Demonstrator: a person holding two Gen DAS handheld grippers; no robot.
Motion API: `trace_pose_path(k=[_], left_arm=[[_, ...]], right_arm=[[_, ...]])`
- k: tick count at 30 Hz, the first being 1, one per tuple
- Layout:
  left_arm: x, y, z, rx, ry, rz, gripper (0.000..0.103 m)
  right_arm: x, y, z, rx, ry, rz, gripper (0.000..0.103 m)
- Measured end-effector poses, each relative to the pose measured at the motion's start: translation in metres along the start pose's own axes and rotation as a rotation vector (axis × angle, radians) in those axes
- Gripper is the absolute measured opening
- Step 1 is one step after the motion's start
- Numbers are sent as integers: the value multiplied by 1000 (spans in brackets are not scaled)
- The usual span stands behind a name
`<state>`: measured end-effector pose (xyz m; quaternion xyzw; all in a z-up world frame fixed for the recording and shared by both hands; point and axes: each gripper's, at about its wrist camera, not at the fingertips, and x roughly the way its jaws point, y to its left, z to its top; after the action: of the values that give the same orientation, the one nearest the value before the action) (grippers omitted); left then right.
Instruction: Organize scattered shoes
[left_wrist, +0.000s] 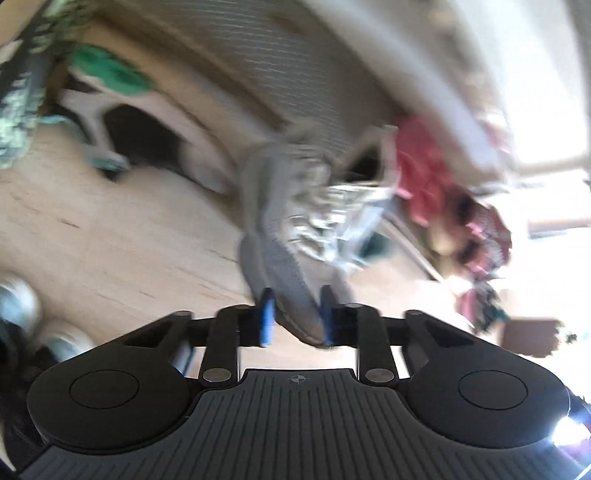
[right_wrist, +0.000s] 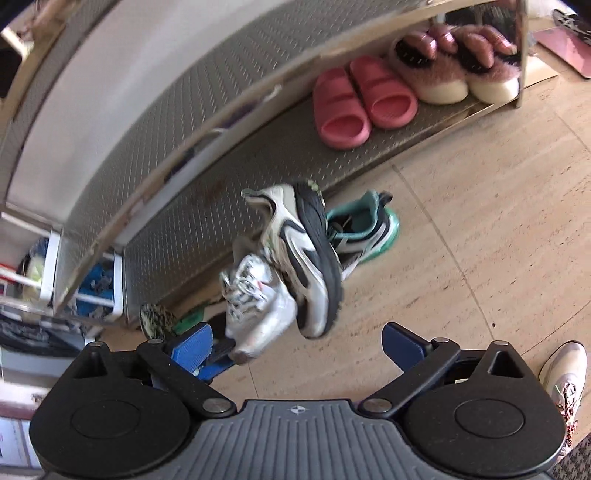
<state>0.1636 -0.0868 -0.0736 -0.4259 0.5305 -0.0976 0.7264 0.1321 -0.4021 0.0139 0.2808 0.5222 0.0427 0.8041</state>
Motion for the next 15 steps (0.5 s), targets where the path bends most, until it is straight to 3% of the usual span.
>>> trace_pose_path(k=[1,2,4,5,6,7,9,12,15], left_arm=[[1,-23,-15,34,22,-43,0],[11,-37,-29,54,74,-15,1],[32,-65,-57,96,183,53,23],[45,-73,-72,141,265,168,54],[48,-74,-78,172,291,227,77],[55,-77,-92,261,346,384,83],[55,-71,-113,461,412,617,86],[26,-44,-134,707,455,767,90],[-7,-15,-137,754,476,853,91]], right_arm=[[-6,-5,4,11,-23,3,100],[-9,-8,6,16,-36,1,100],[-17,-20,12,24,-64,-24,100],[-19,-25,14,22,-68,-35,100],[-20,-30,15,21,-65,-49,100],[-20,-34,16,23,-58,-60,100],[-19,-36,15,23,-44,-58,100],[-12,-31,12,-9,-6,-38,101],[5,-12,1,-115,43,-38,101]])
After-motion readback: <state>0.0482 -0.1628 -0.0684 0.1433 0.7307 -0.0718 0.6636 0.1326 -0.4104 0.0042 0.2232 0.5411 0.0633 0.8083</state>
